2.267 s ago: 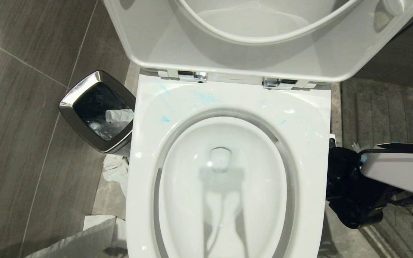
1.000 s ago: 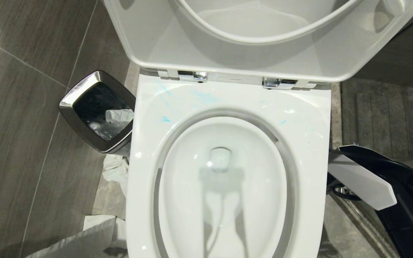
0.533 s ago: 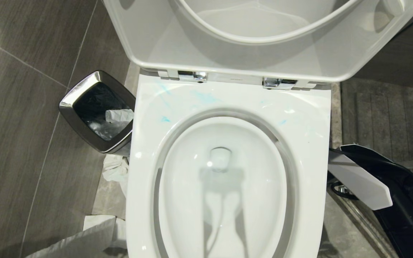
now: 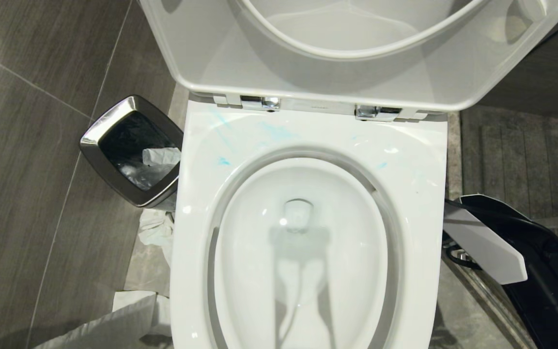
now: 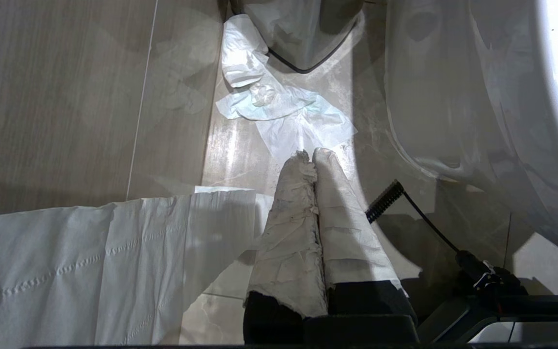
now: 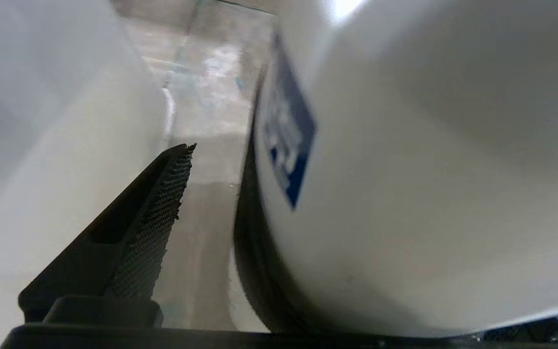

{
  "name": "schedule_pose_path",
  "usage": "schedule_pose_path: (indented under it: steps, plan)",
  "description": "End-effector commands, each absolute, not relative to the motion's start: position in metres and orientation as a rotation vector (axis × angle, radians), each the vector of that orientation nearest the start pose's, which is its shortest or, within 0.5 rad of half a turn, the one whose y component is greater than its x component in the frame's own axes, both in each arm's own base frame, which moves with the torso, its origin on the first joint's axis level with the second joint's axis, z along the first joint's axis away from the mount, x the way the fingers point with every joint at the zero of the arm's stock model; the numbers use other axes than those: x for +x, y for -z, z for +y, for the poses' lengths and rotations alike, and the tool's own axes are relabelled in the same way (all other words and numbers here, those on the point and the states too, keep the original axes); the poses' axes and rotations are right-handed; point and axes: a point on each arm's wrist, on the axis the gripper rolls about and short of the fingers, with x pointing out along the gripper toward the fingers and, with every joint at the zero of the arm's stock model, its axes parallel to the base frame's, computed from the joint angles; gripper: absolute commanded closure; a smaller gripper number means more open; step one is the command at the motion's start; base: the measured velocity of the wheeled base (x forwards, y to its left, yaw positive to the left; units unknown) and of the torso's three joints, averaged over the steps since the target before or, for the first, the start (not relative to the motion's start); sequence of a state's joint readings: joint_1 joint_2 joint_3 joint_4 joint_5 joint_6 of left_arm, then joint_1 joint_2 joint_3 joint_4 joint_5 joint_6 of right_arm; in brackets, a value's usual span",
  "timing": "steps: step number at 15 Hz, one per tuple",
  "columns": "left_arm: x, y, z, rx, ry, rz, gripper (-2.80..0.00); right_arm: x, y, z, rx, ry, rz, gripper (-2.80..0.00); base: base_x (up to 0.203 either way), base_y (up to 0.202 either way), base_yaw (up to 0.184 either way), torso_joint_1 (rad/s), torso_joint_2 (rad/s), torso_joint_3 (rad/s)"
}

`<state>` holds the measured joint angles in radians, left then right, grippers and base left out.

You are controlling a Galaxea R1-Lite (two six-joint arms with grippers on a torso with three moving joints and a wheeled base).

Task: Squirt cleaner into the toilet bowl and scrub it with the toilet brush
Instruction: Pour in the cleaning agent

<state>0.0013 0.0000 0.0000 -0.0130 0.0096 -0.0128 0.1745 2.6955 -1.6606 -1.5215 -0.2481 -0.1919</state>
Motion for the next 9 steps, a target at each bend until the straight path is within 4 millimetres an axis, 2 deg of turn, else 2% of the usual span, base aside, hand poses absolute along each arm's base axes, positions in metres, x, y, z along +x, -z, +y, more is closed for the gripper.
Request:
schedule_pose_path:
  steps: [1,9]
  plan:
    - [-0.0222,-0.0748,0.0002,-0.012,-0.012,-0.006,0.00,0.5085,-0.0659,0.0842,-0.089,0.119,-0.480,-2.80,0.000,0.000,0.000,0.000,0.00,0.000]
    - [-0.0222,-0.0748,0.0002,-0.012,-0.012,-0.006,0.00,0.5126,-0.0727,0.0852,-0.130,0.125,-0.521,-2.80,0.000,0.000,0.000,0.000,0.00,0.000]
